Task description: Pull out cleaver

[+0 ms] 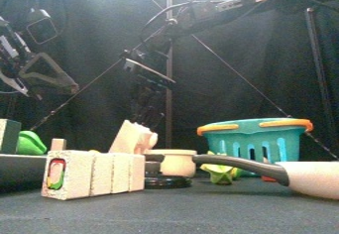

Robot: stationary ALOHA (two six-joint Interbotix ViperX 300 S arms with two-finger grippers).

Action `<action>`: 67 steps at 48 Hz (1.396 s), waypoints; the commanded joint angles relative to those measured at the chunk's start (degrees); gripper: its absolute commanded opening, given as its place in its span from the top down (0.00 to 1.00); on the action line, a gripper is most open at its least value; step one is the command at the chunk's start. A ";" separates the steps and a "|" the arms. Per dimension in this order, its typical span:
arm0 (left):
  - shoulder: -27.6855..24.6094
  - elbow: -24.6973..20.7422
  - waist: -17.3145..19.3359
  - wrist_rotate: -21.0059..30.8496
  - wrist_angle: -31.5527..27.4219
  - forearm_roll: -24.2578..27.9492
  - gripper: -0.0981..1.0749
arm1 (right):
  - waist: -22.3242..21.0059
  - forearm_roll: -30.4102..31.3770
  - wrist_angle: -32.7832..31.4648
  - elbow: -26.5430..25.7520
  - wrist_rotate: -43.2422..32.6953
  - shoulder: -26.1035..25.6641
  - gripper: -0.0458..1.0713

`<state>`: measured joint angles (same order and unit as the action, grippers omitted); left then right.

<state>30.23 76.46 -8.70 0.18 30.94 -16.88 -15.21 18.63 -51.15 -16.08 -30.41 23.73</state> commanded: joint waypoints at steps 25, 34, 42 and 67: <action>0.00 -0.53 0.18 0.00 0.26 -0.09 0.82 | 1.93 2.11 -5.71 -5.62 0.70 -2.46 0.58; 0.00 -0.26 0.09 0.00 0.26 -0.09 0.82 | 2.72 2.90 -6.94 -5.80 0.70 -3.60 0.58; 0.00 -0.26 0.09 0.00 0.26 -0.09 0.82 | 3.60 2.99 -7.12 -5.27 0.62 -5.19 0.58; 0.00 -0.26 0.09 0.09 0.35 -0.09 0.82 | 6.42 5.54 -7.38 1.76 -1.85 -12.83 0.58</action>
<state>30.23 76.82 -8.70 0.26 30.94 -16.88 -9.49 23.20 -58.71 -14.15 -31.90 14.77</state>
